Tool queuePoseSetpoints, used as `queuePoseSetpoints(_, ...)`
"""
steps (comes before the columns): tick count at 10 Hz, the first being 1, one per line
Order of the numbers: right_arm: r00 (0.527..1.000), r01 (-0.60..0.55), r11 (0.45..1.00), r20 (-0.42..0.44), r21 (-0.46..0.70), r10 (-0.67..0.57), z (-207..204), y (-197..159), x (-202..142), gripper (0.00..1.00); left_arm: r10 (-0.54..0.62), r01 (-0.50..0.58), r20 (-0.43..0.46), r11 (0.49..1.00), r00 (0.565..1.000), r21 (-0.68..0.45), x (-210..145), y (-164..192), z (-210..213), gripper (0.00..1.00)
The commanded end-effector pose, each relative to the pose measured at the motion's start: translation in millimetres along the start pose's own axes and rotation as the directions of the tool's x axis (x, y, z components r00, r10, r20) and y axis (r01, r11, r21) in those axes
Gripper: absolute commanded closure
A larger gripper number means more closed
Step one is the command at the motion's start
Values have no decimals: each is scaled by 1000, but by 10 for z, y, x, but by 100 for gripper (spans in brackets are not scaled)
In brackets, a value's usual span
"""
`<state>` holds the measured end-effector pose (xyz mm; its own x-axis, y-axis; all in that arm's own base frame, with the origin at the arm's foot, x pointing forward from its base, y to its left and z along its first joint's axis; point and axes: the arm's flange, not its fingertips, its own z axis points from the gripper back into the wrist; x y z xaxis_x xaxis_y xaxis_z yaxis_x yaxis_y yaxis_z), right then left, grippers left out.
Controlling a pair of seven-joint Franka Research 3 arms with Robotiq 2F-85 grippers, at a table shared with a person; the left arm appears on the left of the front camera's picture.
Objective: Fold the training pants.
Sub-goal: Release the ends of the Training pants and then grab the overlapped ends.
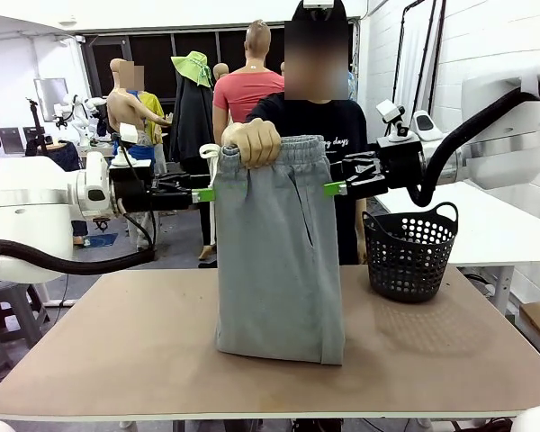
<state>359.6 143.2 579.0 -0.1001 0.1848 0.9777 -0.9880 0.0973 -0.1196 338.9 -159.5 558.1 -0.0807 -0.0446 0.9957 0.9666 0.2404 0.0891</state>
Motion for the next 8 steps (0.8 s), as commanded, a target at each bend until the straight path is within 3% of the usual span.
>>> queuePoseSetpoints(1,999,35,998,10,-60,-34,35,33,-38,0,0,-1,33,999,999,33,-17,-33,13,0)
queuePoseSetpoints(8,996,68,985,60,-161,-59,53,74,-100,0,1,-3,41,998,999,58,-85,7,51,0)
